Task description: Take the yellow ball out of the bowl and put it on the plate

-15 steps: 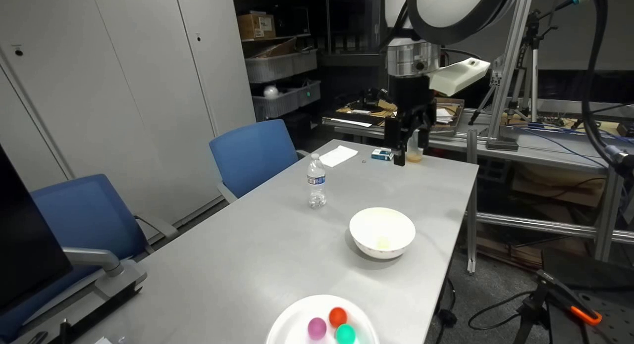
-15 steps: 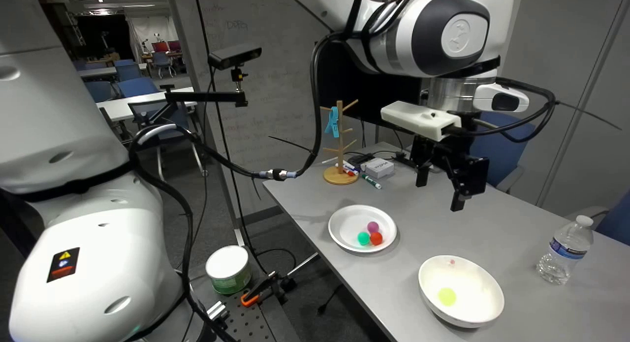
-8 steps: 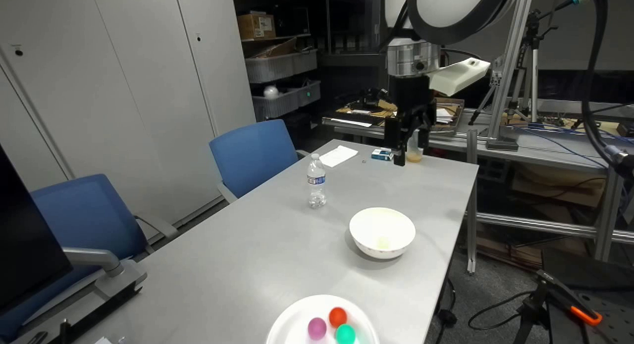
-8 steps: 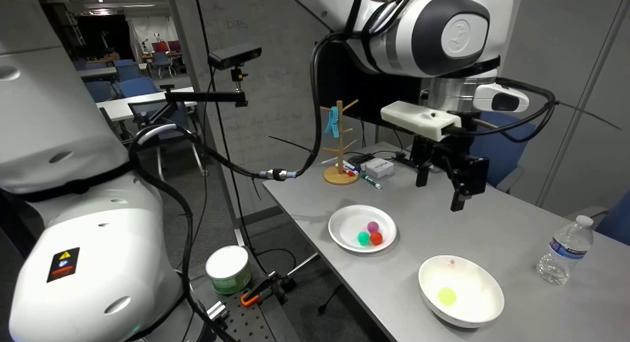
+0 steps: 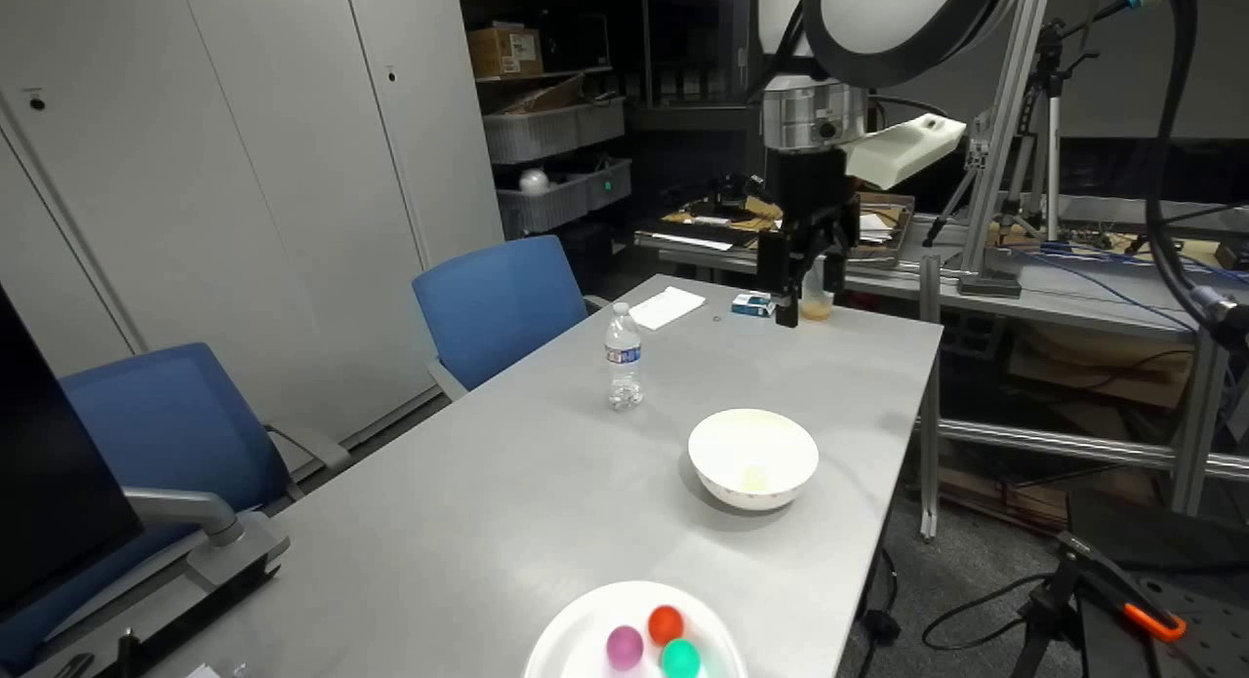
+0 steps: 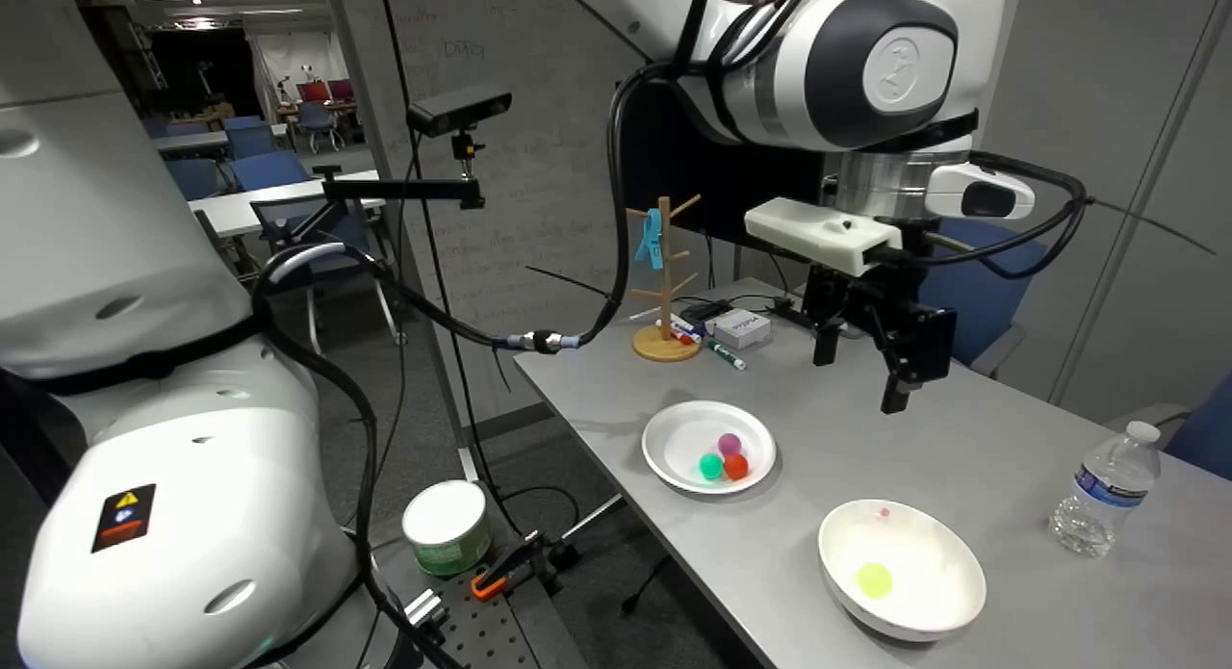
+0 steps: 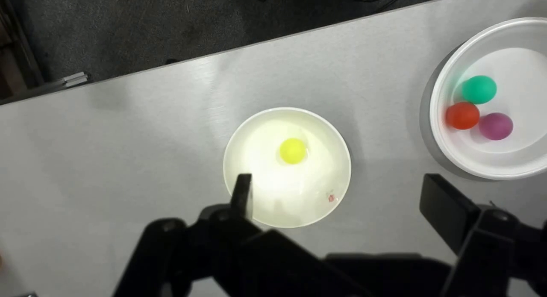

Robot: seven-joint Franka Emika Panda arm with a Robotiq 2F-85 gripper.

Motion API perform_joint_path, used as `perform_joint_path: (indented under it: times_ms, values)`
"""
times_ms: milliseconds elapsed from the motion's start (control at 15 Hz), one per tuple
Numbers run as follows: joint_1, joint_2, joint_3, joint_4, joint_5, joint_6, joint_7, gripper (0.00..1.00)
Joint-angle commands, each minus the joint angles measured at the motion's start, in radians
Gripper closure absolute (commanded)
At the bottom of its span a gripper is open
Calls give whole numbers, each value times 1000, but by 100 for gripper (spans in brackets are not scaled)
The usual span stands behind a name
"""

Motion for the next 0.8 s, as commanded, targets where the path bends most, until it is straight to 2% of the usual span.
perform_joint_path:
  times_ms: [0, 400, 733]
  values:
    - [-6, 0, 5, 2, 1, -3, -1, 0]
    - [-14, 34, -7, 19, 45, 11, 1, 0]
    - [-25, 94, -19, 38, 150, 28, 8, 0]
